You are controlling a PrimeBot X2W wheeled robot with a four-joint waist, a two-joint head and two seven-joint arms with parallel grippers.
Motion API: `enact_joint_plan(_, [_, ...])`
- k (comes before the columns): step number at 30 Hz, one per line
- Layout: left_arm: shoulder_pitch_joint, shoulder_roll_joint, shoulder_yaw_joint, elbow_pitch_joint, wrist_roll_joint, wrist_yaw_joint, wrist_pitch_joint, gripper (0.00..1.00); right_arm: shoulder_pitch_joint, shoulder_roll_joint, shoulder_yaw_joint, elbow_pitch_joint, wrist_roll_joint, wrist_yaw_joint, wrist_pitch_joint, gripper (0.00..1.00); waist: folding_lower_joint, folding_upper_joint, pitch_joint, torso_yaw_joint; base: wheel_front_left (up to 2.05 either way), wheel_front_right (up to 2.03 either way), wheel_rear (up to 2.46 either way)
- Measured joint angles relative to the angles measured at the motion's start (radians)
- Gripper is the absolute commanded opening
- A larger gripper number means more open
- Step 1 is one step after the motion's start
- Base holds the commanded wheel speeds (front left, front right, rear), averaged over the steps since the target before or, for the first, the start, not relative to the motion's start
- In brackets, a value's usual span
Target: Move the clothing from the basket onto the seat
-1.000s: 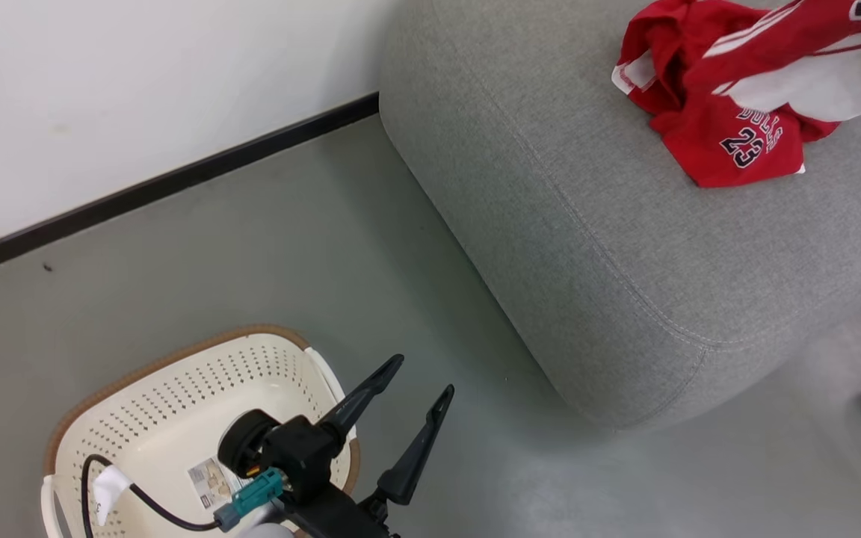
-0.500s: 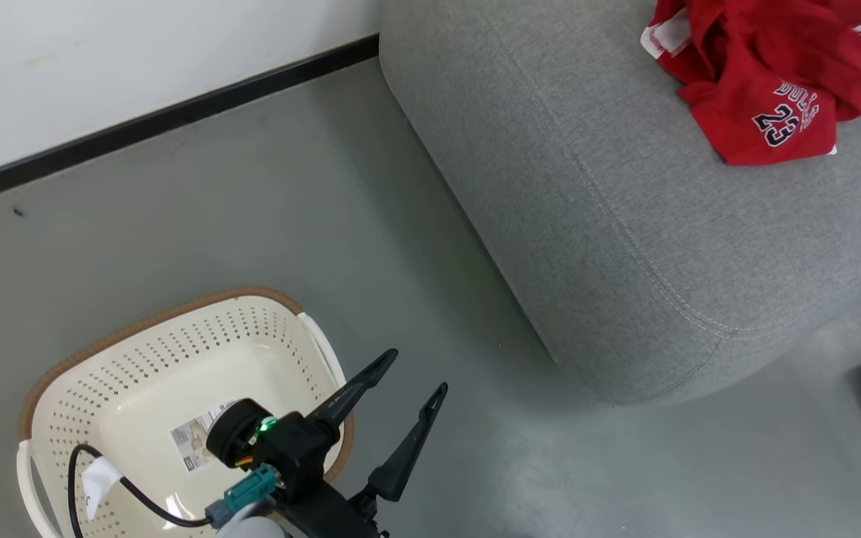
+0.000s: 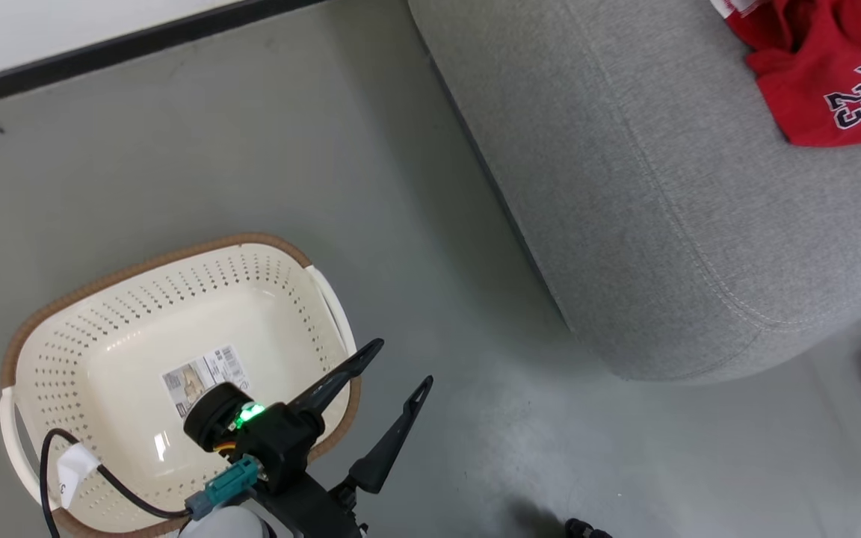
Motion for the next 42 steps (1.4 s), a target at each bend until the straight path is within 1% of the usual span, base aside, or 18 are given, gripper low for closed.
enact_joint_plan(9, [-0.020,0.030,-0.046,-0.024,0.000,-0.006,0.019,1.00,-0.103,-0.030,-0.138,0.051,-0.031,-0.001,0.004,0.00,-0.0001,0.0000,0.084,0.022,0.00,0.00,0.00])
enact_joint_plan(12, [-0.034,0.041,-0.052,-0.029,-0.001,-0.006,0.023,1.00,-0.115,-0.023,-0.165,0.059,-0.064,-0.001,0.009,0.00,-0.0001,0.0000,0.110,0.030,0.00,0.00,0.00])
enact_joint_plan(17, [-0.055,0.055,-0.043,-0.030,-0.007,-0.006,0.023,1.00,-0.125,0.010,-0.235,0.063,-0.144,-0.001,0.018,0.00,0.0000,0.0001,0.148,0.051,0.00,0.00,0.00])
enact_joint_plan(18, [-0.056,0.064,-0.034,-0.030,-0.021,-0.006,0.023,1.00,-0.137,0.031,-0.268,0.059,-0.177,-0.001,0.026,0.00,-0.0001,0.0000,0.162,0.062,0.00,0.00,0.00])
enact_joint_plan(23, [-0.077,0.076,-0.021,-0.030,-0.029,-0.006,0.022,1.00,-0.168,0.112,-0.308,0.037,-0.244,-0.001,0.051,0.00,0.0000,0.0000,0.194,0.088,0.00,0.00,0.00])
enact_joint_plan(26, [-0.093,0.068,-0.024,-0.028,-0.032,-0.006,0.019,1.00,-0.162,0.168,-0.351,0.073,-0.281,-0.001,0.075,0.00,0.0000,0.0001,0.207,0.106,0.00,0.00,0.00])
enact_joint_plan(28, [-0.097,0.063,-0.025,-0.028,-0.032,-0.006,0.017,1.00,-0.149,0.195,-0.377,0.100,-0.287,-0.001,0.091,0.00,-0.0001,0.0000,0.212,0.118,0.00,0.00,0.00])
enact_joint_plan(30, [-0.098,0.064,-0.024,-0.025,-0.034,-0.006,0.017,1.00,-0.129,0.225,-0.376,0.116,-0.281,-0.001,0.097,0.00,-0.0001,-0.0001,0.216,0.129,0.00,0.00,0.00])
enact_joint_plan(33, [-0.100,0.063,-0.029,-0.012,-0.036,-0.006,0.016,1.00,-0.104,0.278,-0.328,0.123,-0.266,-0.001,0.084,0.00,-0.0001,0.0000,0.218,0.139,0.00,0.00,0.00])
enact_joint_plan(35, [-0.102,0.058,-0.037,-0.003,-0.036,-0.006,0.011,1.00,-0.091,0.290,-0.299,0.127,-0.258,-0.001,0.061,0.61,0.0000,0.0000,0.213,0.144,0.00,0.00,0.00])
enact_joint_plan(36, [-0.107,0.055,-0.041,0.001,-0.037,-0.006,0.008,1.00,-0.086,0.287,-0.291,0.130,-0.258,0.002,0.052,1.00,-0.0001,-0.0001,0.209,0.147,0.00,0.00,0.00])
enact_joint_plan(38, [-0.118,0.040,-0.046,0.003,-0.039,-0.006,0.007,1.00,-0.083,0.272,-0.284,0.141,-0.258,0.022,0.032,1.00,-0.0002,-0.0001,0.201,0.154,0.00,0.00,0.00])
enact_joint_plan(40, [-0.132,0.023,-0.051,0.010,-0.043,-0.006,0.006,1.00,-0.079,0.250,-0.267,0.154,-0.259,0.054,0.011,1.00,-0.0002,-0.0001,0.192,0.162,0.00,0.00,0.00])
enact_joint_plan(42, [-0.140,0.007,-0.057,0.019,-0.050,-0.006,-0.002,1.00,-0.080,0.241,-0.251,0.171,-0.260,0.079,-0.005,1.00,-0.0002,-0.0001,0.180,0.170,0.00,0.00,0.00])
